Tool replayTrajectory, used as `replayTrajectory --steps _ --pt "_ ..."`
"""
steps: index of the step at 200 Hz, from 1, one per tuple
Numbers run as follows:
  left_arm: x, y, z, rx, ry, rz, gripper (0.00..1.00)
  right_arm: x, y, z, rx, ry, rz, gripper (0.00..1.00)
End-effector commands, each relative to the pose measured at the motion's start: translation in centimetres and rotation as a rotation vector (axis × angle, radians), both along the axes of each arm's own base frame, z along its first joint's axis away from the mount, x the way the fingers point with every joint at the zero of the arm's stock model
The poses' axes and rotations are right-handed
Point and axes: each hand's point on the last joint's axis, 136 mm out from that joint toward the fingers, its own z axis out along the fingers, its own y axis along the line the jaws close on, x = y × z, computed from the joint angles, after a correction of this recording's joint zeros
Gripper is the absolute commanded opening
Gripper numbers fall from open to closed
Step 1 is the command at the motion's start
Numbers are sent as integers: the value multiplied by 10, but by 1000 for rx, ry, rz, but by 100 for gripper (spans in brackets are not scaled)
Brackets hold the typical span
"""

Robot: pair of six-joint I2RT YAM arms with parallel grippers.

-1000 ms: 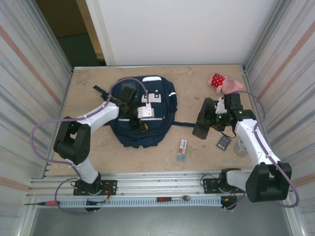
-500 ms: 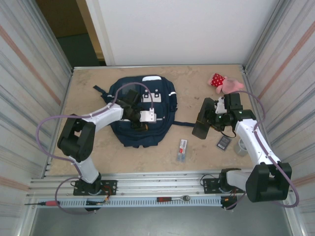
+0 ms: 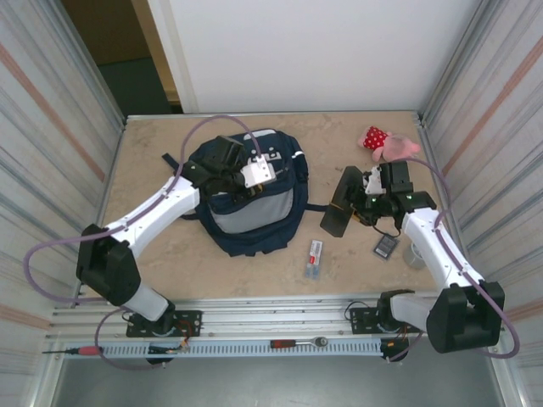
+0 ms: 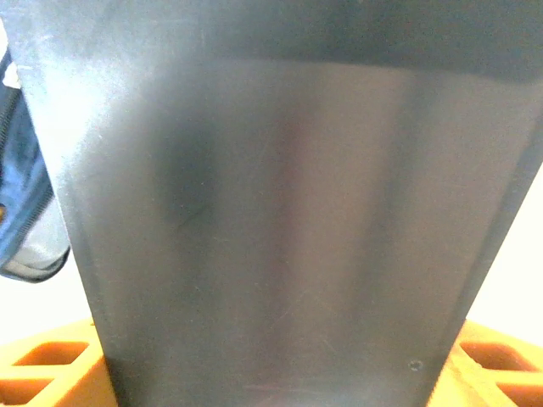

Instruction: Pack books, pencil case, and school supplies into a backpack

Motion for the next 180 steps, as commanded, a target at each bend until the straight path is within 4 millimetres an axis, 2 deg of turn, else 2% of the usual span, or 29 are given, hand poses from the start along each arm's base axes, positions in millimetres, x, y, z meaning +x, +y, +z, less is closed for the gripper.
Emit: replayTrajectory --steps 1,27,51,101,139,156,171,180 --pt "3 -8 52 -163 16 124 0 2 22 23 107 11 -9 55" --pt "8 -14 76 -250 47 182 0 -4 50 32 174 15 -18 56" --pt "9 -19 85 -304 75 223 0 -6 72 39 234 26 -45 56" --pt "7 -28 93 -373 106 252 0 -7 131 20 326 123 -104 56" --pt "7 -31 99 -404 108 246 0 9 169 3 349 149 -123 57" --pt "6 -33 103 -417 107 234 0 24 176 -8 337 138 -157 59" --pt "5 -32 106 -426 103 232 0 39 177 -25 324 139 -209 59" --pt "3 -32 108 -428 100 229 0 50 182 -28 343 128 -222 60"
